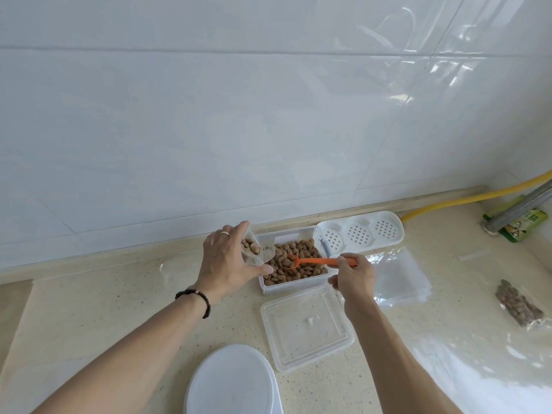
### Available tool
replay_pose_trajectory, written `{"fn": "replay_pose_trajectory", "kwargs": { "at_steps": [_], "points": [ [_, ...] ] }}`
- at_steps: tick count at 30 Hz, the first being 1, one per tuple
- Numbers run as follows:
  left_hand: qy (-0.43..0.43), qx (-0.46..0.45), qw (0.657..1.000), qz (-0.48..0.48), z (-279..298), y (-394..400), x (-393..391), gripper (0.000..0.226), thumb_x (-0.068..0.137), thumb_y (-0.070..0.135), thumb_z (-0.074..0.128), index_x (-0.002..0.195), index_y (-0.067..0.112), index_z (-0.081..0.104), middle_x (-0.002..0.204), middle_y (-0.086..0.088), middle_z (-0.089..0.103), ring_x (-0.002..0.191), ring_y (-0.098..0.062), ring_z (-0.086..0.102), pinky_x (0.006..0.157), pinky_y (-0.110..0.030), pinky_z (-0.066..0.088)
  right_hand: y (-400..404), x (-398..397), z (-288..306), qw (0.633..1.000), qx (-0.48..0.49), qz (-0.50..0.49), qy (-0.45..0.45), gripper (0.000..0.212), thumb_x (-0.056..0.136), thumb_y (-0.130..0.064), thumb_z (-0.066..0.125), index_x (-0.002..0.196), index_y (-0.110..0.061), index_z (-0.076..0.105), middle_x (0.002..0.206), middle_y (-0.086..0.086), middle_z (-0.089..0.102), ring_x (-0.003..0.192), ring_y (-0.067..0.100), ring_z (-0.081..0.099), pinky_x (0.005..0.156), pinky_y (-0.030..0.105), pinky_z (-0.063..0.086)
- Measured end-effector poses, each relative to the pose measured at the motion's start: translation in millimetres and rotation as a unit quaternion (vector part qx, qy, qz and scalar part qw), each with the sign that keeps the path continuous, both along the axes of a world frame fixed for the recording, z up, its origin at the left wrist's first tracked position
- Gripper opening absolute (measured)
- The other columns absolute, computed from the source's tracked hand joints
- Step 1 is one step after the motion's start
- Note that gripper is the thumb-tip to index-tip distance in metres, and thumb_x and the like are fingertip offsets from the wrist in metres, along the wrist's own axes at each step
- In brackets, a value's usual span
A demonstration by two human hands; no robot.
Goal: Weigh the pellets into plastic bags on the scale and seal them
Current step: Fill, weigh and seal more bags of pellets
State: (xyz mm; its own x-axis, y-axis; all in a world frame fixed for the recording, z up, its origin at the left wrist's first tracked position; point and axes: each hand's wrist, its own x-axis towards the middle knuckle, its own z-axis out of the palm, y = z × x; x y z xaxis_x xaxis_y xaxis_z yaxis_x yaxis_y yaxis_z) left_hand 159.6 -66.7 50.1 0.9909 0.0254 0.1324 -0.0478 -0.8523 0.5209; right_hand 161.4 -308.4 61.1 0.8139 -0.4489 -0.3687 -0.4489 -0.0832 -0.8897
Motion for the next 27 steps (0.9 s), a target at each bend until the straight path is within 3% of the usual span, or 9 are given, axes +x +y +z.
{"fn": "replay_pose_trajectory", "kwargs": {
  "at_steps": [7, 11, 15, 19, 24, 27],
  "points": [
    [0.031, 0.032, 0.999, -0.007, 2.9, -15.4, 4.9, 0.107, 0.055, 0.078, 0.071, 0.139, 0.02, 0.039, 0.115, -0.004, 0.055, 0.112, -0.025, 0.05, 0.104, -0.043, 0.033, -15.6, 0.4, 17.2, 0.996, 0.079, -0.039, -0.016, 0.011, 0.1, -0.009, 0.05, 0.108, -0.009, 0.058, 0.088, 0.01, 0.072, 0.045, 0.016, 0.053, 0.05, 0.027, 0.046],
    [0.05, 0.036, 0.998, -0.008, 6.9, -27.7, 9.1, 0.108, 0.055, 0.078, 0.07, 0.14, 0.021, 0.036, 0.118, -0.004, 0.054, 0.115, -0.025, 0.048, 0.103, -0.042, 0.033, -18.1, 5.7, 40.3, 0.995, 0.081, -0.012, -0.064, 0.008, 0.099, -0.01, 0.052, 0.1, -0.013, 0.059, 0.095, 0.015, 0.072, 0.044, 0.014, 0.053, 0.049, 0.028, 0.046],
    [0.063, -0.005, 0.998, -0.008, 10.9, -40.3, 13.7, 0.11, 0.056, 0.077, 0.071, 0.142, 0.019, 0.035, 0.123, -0.006, 0.052, 0.119, -0.025, 0.045, 0.101, -0.041, 0.033, -8.1, 4.5, 65.4, 0.981, -0.021, 0.078, -0.175, 0.007, 0.098, -0.009, 0.054, 0.096, -0.014, 0.059, 0.091, 0.01, 0.068, 0.044, 0.016, 0.056, 0.045, 0.028, 0.047],
    [0.091, -0.081, 0.993, 0.007, 14.9, -47.9, 15.9, 0.115, 0.058, 0.072, 0.075, 0.148, 0.019, 0.028, 0.137, -0.006, 0.045, 0.13, -0.024, 0.039, 0.107, -0.043, 0.031, 6.9, -5.5, 76.1, 0.914, -0.181, 0.234, -0.277, 0.012, 0.097, -0.01, 0.055, 0.093, -0.02, 0.057, 0.074, -0.001, 0.064, 0.051, 0.031, 0.058, 0.048, 0.046, 0.049],
    [0.087, -0.14, 0.986, 0.019, 17.5, -49.9, 15.0, 0.11, 0.058, 0.066, 0.08, 0.146, 0.021, 0.031, 0.135, -0.003, 0.046, 0.129, -0.021, 0.04, 0.107, -0.043, 0.033, 6.4, -10.0, 87.0, 0.876, -0.245, 0.256, -0.325, 0.005, 0.097, -0.014, 0.056, 0.095, -0.017, 0.059, 0.06, 0.002, 0.06, 0.05, 0.026, 0.056, 0.049, 0.045, 0.046],
    [0.081, -0.163, 0.983, 0.017, 19.1, -49.2, 12.7, 0.108, 0.056, 0.065, 0.081, 0.143, 0.022, 0.033, 0.134, -0.001, 0.046, 0.127, -0.02, 0.042, 0.107, -0.045, 0.034, 5.5, -14.1, 91.4, 0.876, -0.249, 0.248, -0.331, 0.005, 0.097, -0.013, 0.056, 0.095, -0.016, 0.06, 0.063, 0.003, 0.063, 0.051, 0.025, 0.057, 0.05, 0.044, 0.047]
  ]
}}
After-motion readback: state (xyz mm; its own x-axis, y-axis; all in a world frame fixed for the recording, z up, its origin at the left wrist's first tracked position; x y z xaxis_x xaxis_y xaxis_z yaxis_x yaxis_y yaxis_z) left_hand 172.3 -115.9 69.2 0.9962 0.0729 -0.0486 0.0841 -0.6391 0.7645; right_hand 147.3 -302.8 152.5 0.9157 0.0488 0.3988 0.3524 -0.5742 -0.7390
